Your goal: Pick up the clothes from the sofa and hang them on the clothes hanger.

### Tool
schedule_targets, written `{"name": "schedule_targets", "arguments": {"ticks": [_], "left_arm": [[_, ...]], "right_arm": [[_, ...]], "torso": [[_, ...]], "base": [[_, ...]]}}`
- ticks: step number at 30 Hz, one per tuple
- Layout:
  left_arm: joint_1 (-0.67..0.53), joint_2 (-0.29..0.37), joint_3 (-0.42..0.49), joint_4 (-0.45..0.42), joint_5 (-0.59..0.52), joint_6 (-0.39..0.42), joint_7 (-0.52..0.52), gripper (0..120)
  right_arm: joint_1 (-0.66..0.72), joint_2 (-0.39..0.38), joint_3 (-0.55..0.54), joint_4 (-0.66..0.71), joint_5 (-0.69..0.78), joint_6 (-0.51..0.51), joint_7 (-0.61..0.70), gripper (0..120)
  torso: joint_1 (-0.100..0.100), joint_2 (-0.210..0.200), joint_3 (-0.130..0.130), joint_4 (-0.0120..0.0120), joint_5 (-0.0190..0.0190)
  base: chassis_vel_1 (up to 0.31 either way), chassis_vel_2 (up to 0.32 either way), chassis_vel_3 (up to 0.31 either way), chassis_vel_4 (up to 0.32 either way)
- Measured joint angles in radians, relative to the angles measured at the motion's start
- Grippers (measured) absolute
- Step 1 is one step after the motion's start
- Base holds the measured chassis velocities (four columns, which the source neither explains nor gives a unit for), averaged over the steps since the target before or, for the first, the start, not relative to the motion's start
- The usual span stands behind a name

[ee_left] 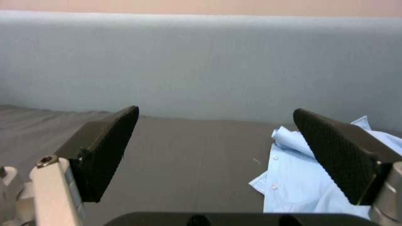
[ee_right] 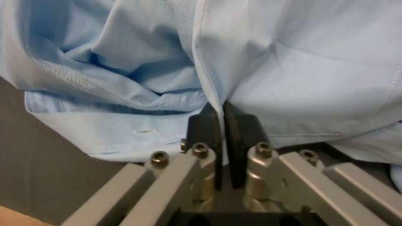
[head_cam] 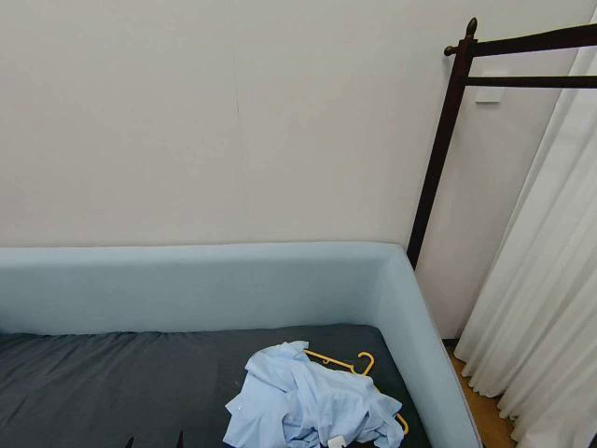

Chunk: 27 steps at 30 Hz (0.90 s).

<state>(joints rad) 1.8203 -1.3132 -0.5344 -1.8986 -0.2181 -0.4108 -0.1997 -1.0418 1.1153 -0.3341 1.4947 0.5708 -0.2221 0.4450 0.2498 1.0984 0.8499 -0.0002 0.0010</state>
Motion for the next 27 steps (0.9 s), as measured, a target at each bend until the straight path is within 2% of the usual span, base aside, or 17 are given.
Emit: {"name": "schedule_targets", "arguments": {"ticks": [10,12,13,16,18,19,23,24,27], "left_arm": [[-0.014,0.021,-0.004,0.003,0.000,-0.004,-0.002,97],[-0.029,0.055,-0.009,0.000,0.006,-0.004,0.010,97],[-0.029,0.055,-0.009,0.000,0.006,-0.004,0.010,97],[-0.060,0.132,-0.010,-0.013,0.005,-0.004,0.041,97],[-0.089,0.217,-0.007,-0.016,-0.009,-0.015,0.074,97],[-0.089,0.217,-0.007,-0.016,-0.009,-0.015,0.074,97],[-0.158,0.410,0.024,0.003,-0.068,-0.026,0.127,98],[-0.158,0.410,0.024,0.003,-0.068,-0.026,0.127,98],[-0.226,0.529,0.045,0.019,-0.105,-0.030,0.170,98]], "right_arm": [[-0.015,-0.069,0.034,0.118,-0.078,0.032,-0.028,0],[-0.006,-0.122,0.046,0.159,-0.183,0.098,-0.058,0],[-0.006,-0.122,0.046,0.159,-0.183,0.098,-0.058,0],[0.024,-0.215,0.053,0.193,-0.281,0.219,-0.165,0],[0.041,-0.272,0.062,0.207,-0.316,0.307,-0.249,0],[0.041,-0.272,0.062,0.207,-0.316,0.307,-0.249,0],[0.067,-0.337,0.092,0.217,-0.332,0.430,-0.369,0],[0.067,-0.337,0.092,0.217,-0.332,0.430,-0.369,0],[0.085,-0.364,0.123,0.223,-0.319,0.467,-0.432,0]], "torso": [[0.000,0.000,0.000,0.0000,0.0001],[0.000,0.000,0.000,0.0000,0.0000],[0.000,0.000,0.000,0.0000,0.0000],[0.000,0.000,0.000,0.0000,0.0000],[0.000,0.000,0.000,-0.0001,0.0000],[0.000,0.000,0.000,-0.0001,0.0000],[0.000,0.000,0.000,-0.0001,-0.0001],[0.000,0.000,0.000,-0.0001,-0.0001],[0.000,0.000,0.000,0.0001,-0.0002]], "base": [[0.000,0.000,0.000,0.000],[0.000,0.000,0.000,0.000],[0.000,0.000,0.000,0.000],[0.000,0.000,0.000,0.000],[0.000,0.000,0.000,0.000],[0.000,0.000,0.000,0.000],[0.000,0.000,0.000,0.000],[0.000,0.000,0.000,0.000],[0.000,0.000,0.000,0.000]]}}
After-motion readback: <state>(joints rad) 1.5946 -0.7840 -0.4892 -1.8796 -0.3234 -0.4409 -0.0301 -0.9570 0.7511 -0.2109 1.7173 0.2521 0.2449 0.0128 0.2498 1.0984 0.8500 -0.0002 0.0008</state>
